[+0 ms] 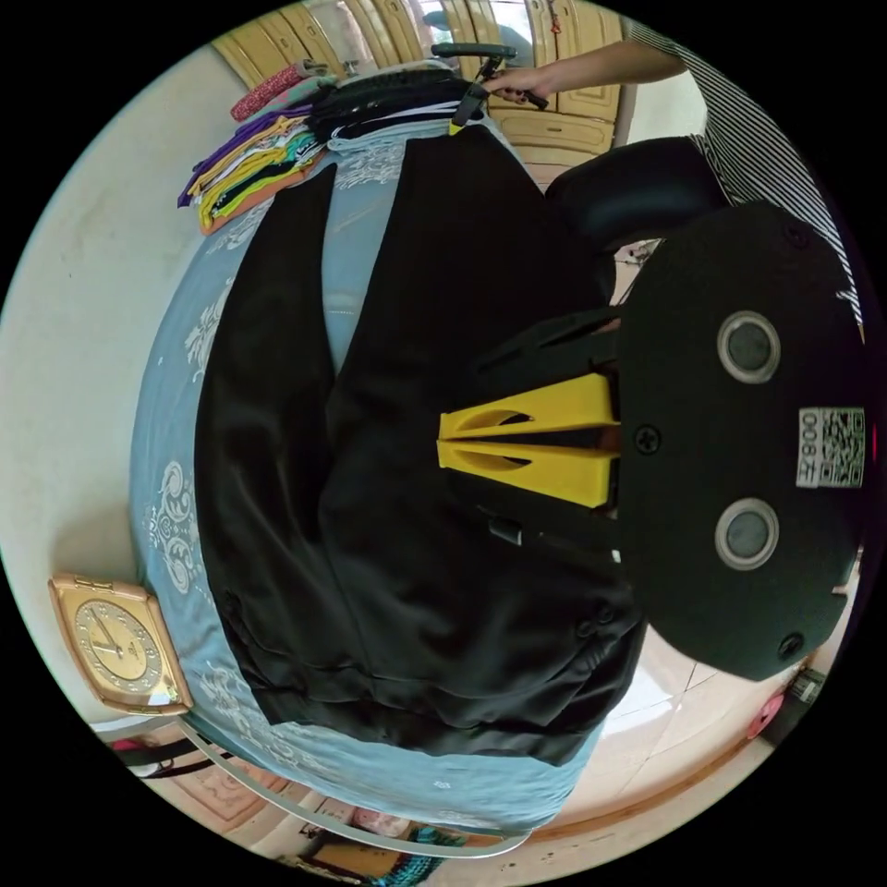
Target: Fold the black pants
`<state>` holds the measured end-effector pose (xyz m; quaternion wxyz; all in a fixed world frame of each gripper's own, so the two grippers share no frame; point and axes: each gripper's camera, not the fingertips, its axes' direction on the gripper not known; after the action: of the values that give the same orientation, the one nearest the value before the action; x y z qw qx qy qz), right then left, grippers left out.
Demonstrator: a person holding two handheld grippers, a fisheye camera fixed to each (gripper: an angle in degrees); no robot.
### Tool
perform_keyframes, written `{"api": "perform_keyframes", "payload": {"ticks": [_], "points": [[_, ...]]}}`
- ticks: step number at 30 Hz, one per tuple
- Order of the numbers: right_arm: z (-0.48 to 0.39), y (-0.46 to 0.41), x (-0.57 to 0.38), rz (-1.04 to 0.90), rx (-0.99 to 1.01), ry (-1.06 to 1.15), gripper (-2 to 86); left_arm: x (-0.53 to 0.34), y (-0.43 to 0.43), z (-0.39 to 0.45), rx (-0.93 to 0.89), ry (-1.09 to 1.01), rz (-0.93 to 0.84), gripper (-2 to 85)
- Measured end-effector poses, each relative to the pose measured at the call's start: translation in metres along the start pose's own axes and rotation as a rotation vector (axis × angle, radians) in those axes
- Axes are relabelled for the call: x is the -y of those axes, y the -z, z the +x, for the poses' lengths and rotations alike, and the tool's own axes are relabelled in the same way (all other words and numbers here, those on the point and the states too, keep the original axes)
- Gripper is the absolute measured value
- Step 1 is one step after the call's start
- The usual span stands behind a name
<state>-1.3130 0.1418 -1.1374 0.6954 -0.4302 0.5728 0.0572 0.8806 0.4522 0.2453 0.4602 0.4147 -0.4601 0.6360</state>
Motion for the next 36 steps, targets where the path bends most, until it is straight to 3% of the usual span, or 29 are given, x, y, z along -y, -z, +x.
{"api": "perform_keyframes", "payload": {"ticks": [4,11,16,21,30,36], "points": [[0.007,-0.020,0.028,-0.063,-0.036,-0.056,0.0,0.025,-0.028,-0.007,0.003,0.054,-0.084,0.1],[0.001,-0.007,0.051,-0.057,-0.026,-0.043,0.0,0.033,-0.028,-0.026,0.006,0.036,-0.045,0.1],[-0.055,0.029,0.059,0.041,0.039,0.101,0.0,0.030,-0.015,-0.017,-0.072,-0.038,0.045,0.1],[-0.121,0.008,0.098,-0.047,0.003,0.254,0.0,0.053,-0.047,-0.009,0.002,-0.142,-0.063,0.1],[-0.160,0.055,0.132,-0.033,0.109,0.289,0.0,0.053,-0.010,-0.091,-0.104,-0.036,0.088,0.1],[-0.247,0.093,0.190,0.017,0.286,0.495,0.3,0.085,0.005,-0.181,-0.064,0.058,0.138,0.7]]}}
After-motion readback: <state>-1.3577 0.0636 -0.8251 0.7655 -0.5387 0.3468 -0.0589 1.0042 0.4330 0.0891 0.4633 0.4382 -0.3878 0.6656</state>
